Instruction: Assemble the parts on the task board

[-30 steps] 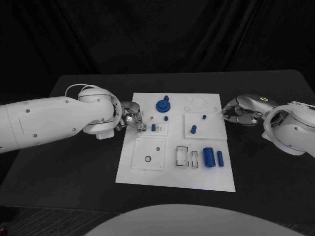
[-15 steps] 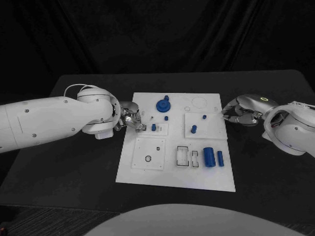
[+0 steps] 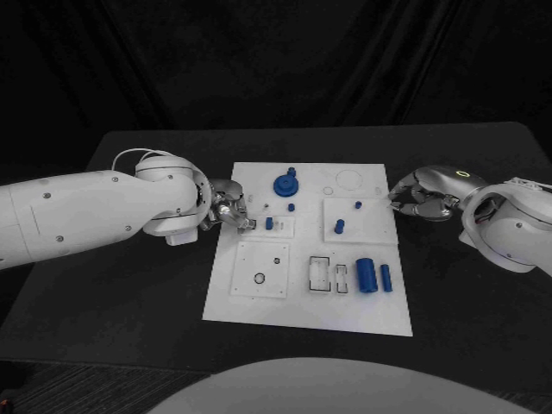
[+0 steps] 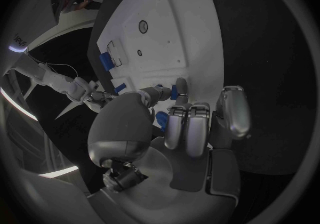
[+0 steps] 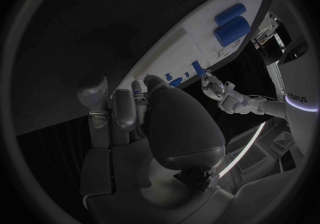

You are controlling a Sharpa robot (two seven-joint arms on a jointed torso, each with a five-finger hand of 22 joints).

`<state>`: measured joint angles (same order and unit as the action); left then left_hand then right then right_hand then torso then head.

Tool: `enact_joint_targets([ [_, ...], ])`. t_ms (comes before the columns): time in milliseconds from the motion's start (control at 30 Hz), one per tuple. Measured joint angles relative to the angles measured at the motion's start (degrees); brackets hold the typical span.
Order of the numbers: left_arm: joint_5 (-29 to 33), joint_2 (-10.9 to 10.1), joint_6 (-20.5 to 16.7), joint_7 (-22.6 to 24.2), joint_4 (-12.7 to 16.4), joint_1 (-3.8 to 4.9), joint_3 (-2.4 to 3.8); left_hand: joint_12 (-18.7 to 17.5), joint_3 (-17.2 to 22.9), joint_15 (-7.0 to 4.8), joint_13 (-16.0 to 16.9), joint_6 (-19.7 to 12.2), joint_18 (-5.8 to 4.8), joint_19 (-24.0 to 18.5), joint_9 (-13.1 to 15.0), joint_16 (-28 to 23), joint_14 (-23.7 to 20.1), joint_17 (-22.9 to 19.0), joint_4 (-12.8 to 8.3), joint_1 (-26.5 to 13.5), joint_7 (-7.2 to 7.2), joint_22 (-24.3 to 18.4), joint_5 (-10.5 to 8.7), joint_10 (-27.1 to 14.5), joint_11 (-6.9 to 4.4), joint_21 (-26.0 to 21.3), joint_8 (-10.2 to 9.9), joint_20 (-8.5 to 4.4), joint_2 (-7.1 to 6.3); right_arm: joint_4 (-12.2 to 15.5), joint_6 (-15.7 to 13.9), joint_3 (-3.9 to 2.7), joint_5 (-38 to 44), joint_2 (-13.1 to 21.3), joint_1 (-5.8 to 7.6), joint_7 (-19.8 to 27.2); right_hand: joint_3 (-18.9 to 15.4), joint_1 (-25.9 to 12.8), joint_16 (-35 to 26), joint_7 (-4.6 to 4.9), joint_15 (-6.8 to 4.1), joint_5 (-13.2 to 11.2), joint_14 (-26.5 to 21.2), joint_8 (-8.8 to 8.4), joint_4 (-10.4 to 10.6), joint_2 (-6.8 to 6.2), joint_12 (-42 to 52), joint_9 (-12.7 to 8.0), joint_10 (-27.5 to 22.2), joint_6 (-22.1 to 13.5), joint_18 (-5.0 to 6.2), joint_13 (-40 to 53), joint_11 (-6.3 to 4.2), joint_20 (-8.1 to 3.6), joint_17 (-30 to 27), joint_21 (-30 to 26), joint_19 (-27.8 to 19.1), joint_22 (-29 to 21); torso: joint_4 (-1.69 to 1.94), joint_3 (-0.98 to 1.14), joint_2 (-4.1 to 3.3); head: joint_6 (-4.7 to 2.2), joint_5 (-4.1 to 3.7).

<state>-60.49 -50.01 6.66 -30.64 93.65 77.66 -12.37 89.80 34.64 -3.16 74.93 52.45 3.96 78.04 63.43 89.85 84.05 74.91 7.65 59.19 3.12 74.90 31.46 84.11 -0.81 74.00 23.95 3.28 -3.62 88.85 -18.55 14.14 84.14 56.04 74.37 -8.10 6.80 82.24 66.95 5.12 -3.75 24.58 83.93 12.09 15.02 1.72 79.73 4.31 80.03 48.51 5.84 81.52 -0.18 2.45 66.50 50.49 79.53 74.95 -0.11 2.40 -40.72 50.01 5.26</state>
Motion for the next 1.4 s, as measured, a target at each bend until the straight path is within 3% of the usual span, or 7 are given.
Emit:
enact_joint_targets([
  [33,0.0,0.03,-0.03,0.02,-0.02,-0.01,0.0,0.0,0.0,0.0,0.0,0.01,0.0,0.0,-0.01,0.0,0.0,0.0,0.0,0.0,0.0,0.0,-0.2,0.0,0.0,0.0,0.0,0.0,0.0,0.0,0.0,0.0,0.0,-0.01,0.0,0.0,0.0,0.0,0.0,0.0,0.0,0.0,0.0,0.0,0.0,0.0,0.0,0.0,0.0,0.0,0.0,0.0,0.0,0.0,0.0,0.0,0.0,0.0,-0.01,0.0,0.0,0.0,0.0],
  [167,0.0,0.13,-0.22,0.1,-0.11,-0.03,0.0,0.0,-1.74,0.0,0.0,0.4,0.0,-0.2,-0.34,0.0,0.0,0.0,-0.35,-1.34,-0.26,0.0,-5.32,0.0,0.0,0.0,-0.39,0.2,1.27,-0.02,0.0,0.0,0.0,-0.02,0.0,0.0,0.0,0.0,0.0,0.0,0.0,0.0,0.0,0.0,0.0,0.0,0.01,0.0,0.0,0.0,0.0,0.0,0.0,0.0,0.0,0.0,0.0,-0.01,-0.03,0.01,0.01,0.0,0.03],
  [533,0.0,0.23,-1.08,0.36,-0.37,-0.11,0.0,0.0,-2.95,0.0,0.0,0.6,0.0,-0.2,-0.53,0.0,0.0,0.0,0.41,-2.08,-0.47,0.0,-5.77,0.0,0.0,0.0,-0.78,0.2,1.55,-0.05,-0.01,0.0,0.0,0.01,0.0,0.0,0.0,-0.01,0.0,0.0,0.0,0.0,0.0,0.0,0.0,-0.01,-0.05,0.01,0.0,0.0,0.0,0.0,0.0,0.0,0.0,0.0,0.0,-0.01,-0.03,-0.03,0.04,0.01,-0.04],
  [800,0.01,0.23,-1.69,0.43,-0.5,-0.15,0.0,0.0,-3.19,0.0,0.0,0.59,0.0,-0.2,-0.61,0.0,0.0,0.0,0.19,-1.9,-0.45,0.0,-3.81,0.0,0.0,0.0,-1.04,0.2,2.15,-0.06,-0.01,0.0,0.0,-0.02,-0.04,0.0,0.16,-0.01,0.0,0.0,0.0,0.0,0.0,0.0,0.16,-0.01,-0.07,-0.05,0.0,0.0,0.0,0.0,0.0,0.0,-0.06,-0.25,0.0,-0.02,-0.07,-0.05,0.04,-0.01,0.04],
  [1100,0.01,0.35,-1.87,0.42,-0.63,-0.27,0.0,0.0,-3.81,0.0,0.0,0.82,0.0,-0.2,-0.61,0.0,0.0,0.0,0.5,-1.75,-0.22,0.03,-3.69,0.0,0.0,0.0,-1.05,0.2,2.3,-0.07,0.0,0.0,0.0,0.0,-0.06,0.0,0.32,0.16,0.0,0.0,0.0,0.27,0.0,-0.23,0.0,-0.33,-0.06,-0.05,0.0,0.0,0.0,0.0,0.0,0.0,-0.06,-0.25,0.0,-0.03,-0.02,-0.06,-0.02,-0.02,0.04],
  [1333,0.02,0.37,-1.71,0.38,-0.65,-0.4,0.0,0.0,-5.56,0.0,0.0,0.81,0.0,-0.2,-0.76,0.0,0.0,0.0,0.51,-1.46,-0.24,0.04,-8.22,0.0,0.0,0.0,-1.33,0.2,2.6,-0.07,0.0,-0.02,0.0,0.0,-0.09,0.0,0.32,0.18,0.0,0.0,0.0,0.5,0.0,-0.23,-0.01,-0.31,-0.05,-0.1,0.0,0.0,0.0,-0.01,0.0,0.0,-0.06,-0.25,0.0,-0.03,-0.01,-0.06,-0.02,-0.02,0.04],
  [1400,0.02,0.37,-1.65,0.38,-0.65,-0.4,0.0,0.0,-5.63,0.0,0.0,0.8,0.0,-0.2,-0.76,0.0,0.0,0.0,0.58,-1.46,-0.24,0.04,-8.46,0.0,0.0,-0.19,-1.33,0.2,2.59,-0.07,0.0,-0.02,0.0,0.0,-0.11,0.0,0.32,0.19,0.0,0.0,0.0,0.5,0.0,-0.23,-0.01,-0.3,-0.02,-0.1,0.0,0.0,0.0,-0.01,0.0,0.0,-0.06,-0.25,0.0,-0.03,-0.01,-0.06,-0.02,-0.02,0.04],
])
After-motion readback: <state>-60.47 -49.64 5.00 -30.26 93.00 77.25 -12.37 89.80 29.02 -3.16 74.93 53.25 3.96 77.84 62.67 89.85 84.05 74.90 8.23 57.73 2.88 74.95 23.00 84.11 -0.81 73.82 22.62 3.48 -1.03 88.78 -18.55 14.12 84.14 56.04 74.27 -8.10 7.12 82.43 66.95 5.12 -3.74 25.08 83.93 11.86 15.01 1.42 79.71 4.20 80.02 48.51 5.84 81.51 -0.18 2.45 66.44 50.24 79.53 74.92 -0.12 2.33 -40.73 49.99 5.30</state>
